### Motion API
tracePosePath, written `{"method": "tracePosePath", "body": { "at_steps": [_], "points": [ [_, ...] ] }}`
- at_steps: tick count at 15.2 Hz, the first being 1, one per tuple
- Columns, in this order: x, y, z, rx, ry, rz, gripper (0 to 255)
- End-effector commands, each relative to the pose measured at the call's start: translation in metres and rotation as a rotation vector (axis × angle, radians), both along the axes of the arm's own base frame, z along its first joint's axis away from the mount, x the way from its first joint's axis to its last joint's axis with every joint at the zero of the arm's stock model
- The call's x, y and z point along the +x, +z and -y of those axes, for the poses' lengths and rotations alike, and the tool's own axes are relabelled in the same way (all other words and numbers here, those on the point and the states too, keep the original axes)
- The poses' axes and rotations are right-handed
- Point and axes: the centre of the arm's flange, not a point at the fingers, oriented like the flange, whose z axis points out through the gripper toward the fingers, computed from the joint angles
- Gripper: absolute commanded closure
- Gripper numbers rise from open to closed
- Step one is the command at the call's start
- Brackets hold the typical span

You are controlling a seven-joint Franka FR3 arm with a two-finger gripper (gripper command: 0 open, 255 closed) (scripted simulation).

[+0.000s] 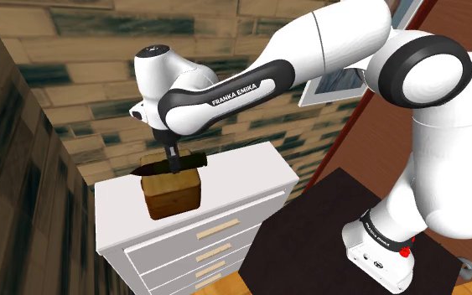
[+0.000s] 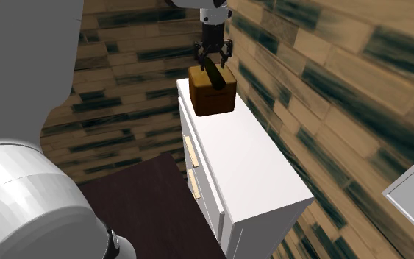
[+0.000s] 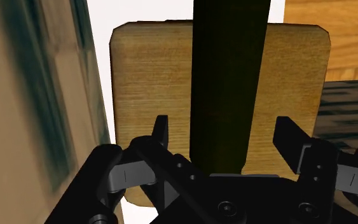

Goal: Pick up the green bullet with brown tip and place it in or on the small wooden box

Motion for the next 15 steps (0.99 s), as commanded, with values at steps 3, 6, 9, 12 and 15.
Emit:
{"method": "tracePosePath", "body": {
  "at_steps": [3, 6, 9, 12, 15],
  "points": [
    [0.0, 0.0, 0.0, 0.0, 0.0, 0.0, 0],
    [0.001, 0.026, -0.001, 0.0, 0.0, 0.0, 0],
    [0.001, 0.05, -0.002, 0.0, 0.0, 0.0, 0],
    [0.001, 0.05, -0.002, 0.0, 0.0, 0.0, 0],
    [0.001, 0.05, -0.002, 0.0, 0.0, 0.0, 0]
  ]
}}
